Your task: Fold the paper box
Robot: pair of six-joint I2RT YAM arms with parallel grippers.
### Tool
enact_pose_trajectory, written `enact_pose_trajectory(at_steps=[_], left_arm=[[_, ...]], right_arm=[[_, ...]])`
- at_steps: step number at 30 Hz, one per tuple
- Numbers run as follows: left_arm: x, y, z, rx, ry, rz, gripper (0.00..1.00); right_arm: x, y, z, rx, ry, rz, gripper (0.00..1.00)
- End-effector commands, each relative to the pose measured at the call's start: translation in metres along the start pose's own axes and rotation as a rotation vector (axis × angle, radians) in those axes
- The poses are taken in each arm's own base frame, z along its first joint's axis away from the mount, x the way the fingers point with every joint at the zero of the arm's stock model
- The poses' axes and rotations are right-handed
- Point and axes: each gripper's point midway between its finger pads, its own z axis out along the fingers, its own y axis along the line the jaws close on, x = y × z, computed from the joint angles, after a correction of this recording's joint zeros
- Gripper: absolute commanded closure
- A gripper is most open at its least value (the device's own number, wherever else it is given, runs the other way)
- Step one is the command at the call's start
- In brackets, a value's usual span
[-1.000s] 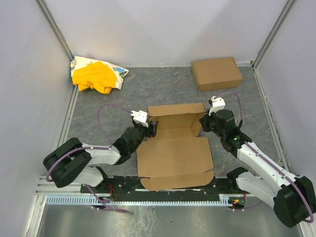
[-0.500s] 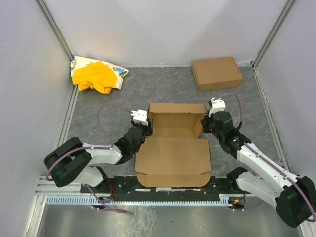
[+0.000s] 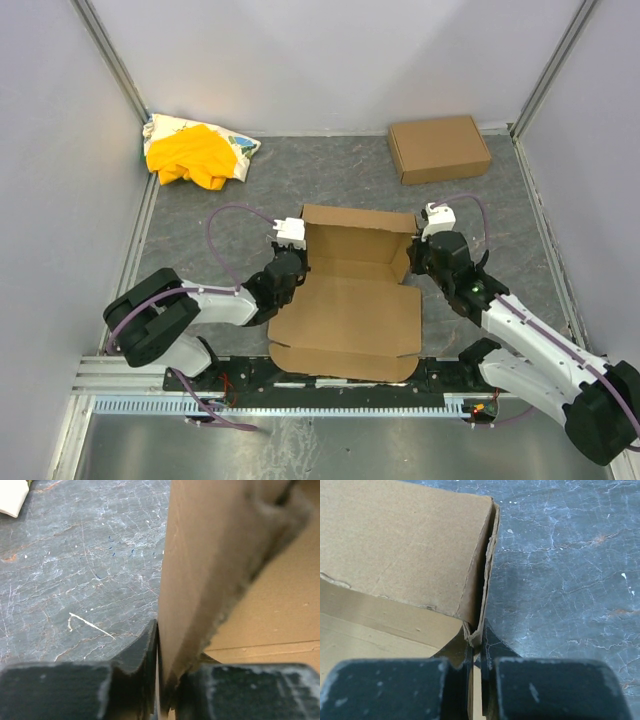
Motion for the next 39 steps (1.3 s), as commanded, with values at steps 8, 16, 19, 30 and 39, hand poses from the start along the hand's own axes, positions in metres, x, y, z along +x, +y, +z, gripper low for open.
enact_pose_trajectory(at_steps=[8,16,19,30,39], left_arm=[[-0.023,0.003,-0.016,0.038,-0.101,-0.139,0.60],[-0.039,0.007,-0.030,0.066,-0.150,-0.197,0.63],[-0.044,0.002,-0.033,0.097,-0.162,-0.199,0.62],[-0.045,-0.011,-0.016,0.086,-0.146,-0.138,0.54],[-0.047,-0.020,0.000,0.067,-0.159,-0.109,0.50]], right_arm=[[-0.013,0.002,0.008,0.037,-0.037,0.033,0.98],[-0.013,0.000,0.008,0.053,-0.041,0.032,0.98],[-0.012,0.000,0.008,0.056,-0.038,0.030,0.98],[-0.023,-0.004,0.003,0.116,-0.060,0.026,0.98],[-0.034,-0.014,0.003,0.245,-0.083,0.014,0.98]])
